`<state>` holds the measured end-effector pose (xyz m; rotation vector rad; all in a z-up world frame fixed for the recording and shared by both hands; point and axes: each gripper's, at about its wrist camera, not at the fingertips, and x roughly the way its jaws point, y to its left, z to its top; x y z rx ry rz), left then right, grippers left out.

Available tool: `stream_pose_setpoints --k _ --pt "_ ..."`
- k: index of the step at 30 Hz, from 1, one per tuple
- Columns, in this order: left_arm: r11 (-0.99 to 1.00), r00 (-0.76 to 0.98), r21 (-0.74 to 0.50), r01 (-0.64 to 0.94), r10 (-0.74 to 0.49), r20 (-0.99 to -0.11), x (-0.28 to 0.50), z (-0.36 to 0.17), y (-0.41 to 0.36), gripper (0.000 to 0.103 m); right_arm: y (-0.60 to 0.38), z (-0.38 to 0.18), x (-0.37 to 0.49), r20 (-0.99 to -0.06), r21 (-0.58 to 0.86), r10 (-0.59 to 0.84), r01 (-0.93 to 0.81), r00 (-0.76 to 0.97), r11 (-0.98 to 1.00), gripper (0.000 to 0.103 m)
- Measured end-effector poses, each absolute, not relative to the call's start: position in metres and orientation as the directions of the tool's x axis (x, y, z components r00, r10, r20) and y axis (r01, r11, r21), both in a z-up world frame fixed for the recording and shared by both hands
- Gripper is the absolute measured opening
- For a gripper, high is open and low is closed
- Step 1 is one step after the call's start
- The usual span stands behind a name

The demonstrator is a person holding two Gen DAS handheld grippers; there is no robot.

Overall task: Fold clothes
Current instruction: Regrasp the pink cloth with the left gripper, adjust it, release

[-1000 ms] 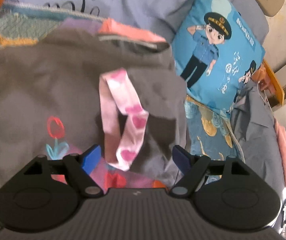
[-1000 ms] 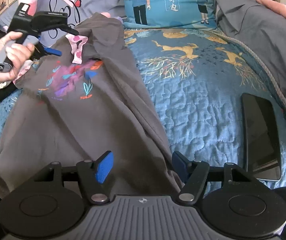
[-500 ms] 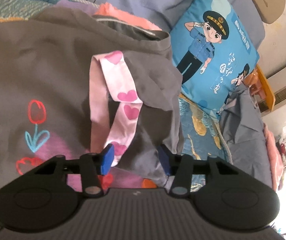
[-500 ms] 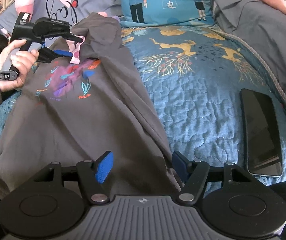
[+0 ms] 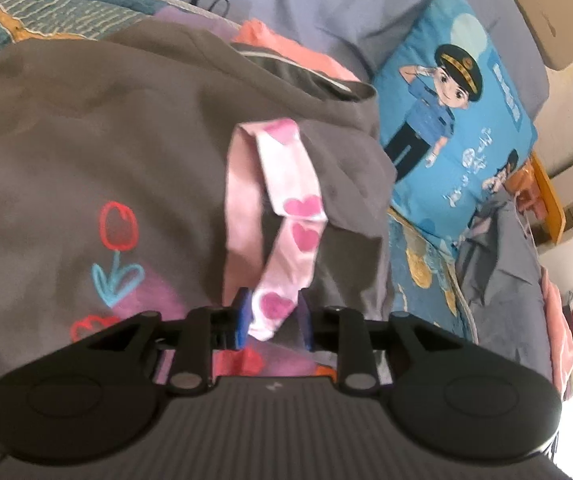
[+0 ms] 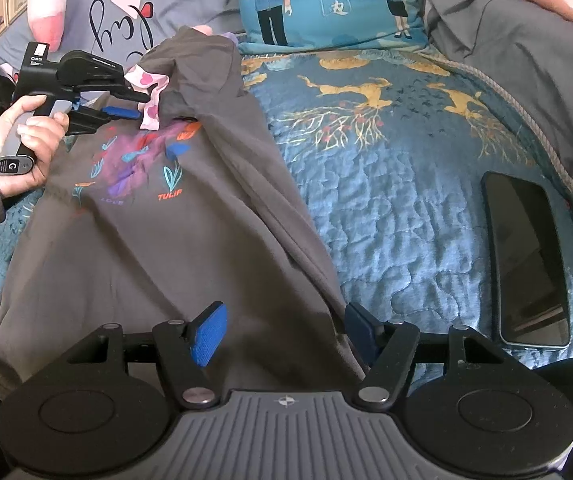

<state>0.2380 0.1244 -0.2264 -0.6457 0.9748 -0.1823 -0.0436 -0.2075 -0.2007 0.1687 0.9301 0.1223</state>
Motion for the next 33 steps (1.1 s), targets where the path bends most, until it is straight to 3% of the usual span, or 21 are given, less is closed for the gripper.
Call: stream_pose_setpoints --k 4,6,12,14,16,19,25,31,33 --pt "0.816 0.547 -0.561 -0.14 -0.408 -0.731 0.246 -0.23 0.125 0.03 -0.207 -0.202 -0.043 -0.789 0.2 0.18 -0.031 0.587 0.979 0.064" --pt "0.814 0.546 -0.565 -0.137 -0.414 -0.728 0.249 -0.232 0.125 0.037 -0.207 -0.203 -0.042 -0.791 0.202 0.181 -0.03 0.585 0.979 0.064" --pt "0.806 0.528 -0.577 -0.133 -0.435 -0.729 0.259 -0.241 0.119 0.038 -0.207 -0.204 -0.041 -0.795 0.206 0.183 -0.026 0.578 0.978 0.064" --pt "0.793 0.527 -0.593 -0.139 -0.448 -0.722 0.26 -0.245 0.119 0.033 -0.208 -0.204 -0.041 -0.796 0.207 0.183 -0.024 0.577 0.978 0.064" --pt "0.778 0.532 -0.612 -0.14 -0.462 -0.709 0.259 -0.248 0.118 0.013 -0.209 -0.204 -0.04 -0.796 0.209 0.184 -0.022 0.577 0.978 0.064" --pt "0.782 0.535 -0.608 -0.133 -0.46 -0.709 0.256 -0.248 0.114 0.005 -0.209 -0.204 -0.039 -0.794 0.214 0.187 -0.022 0.579 0.977 0.064" --pt "0.75 0.58 -0.644 -0.152 -0.46 -0.672 0.235 -0.241 0.126 0.003 -0.209 -0.203 -0.04 -0.788 0.212 0.186 -0.025 0.587 0.977 0.064" --pt "0.578 0.689 -0.801 -0.159 -0.515 -0.509 0.19 -0.226 0.159 0.003 -0.211 -0.201 -0.042 -0.778 0.217 0.182 -0.015 0.601 0.976 0.064" --pt "0.576 0.699 -0.799 -0.173 -0.499 -0.512 0.18 -0.226 0.168 0.003 -0.212 -0.199 -0.043 -0.778 0.216 0.179 -0.011 0.603 0.976 0.064"
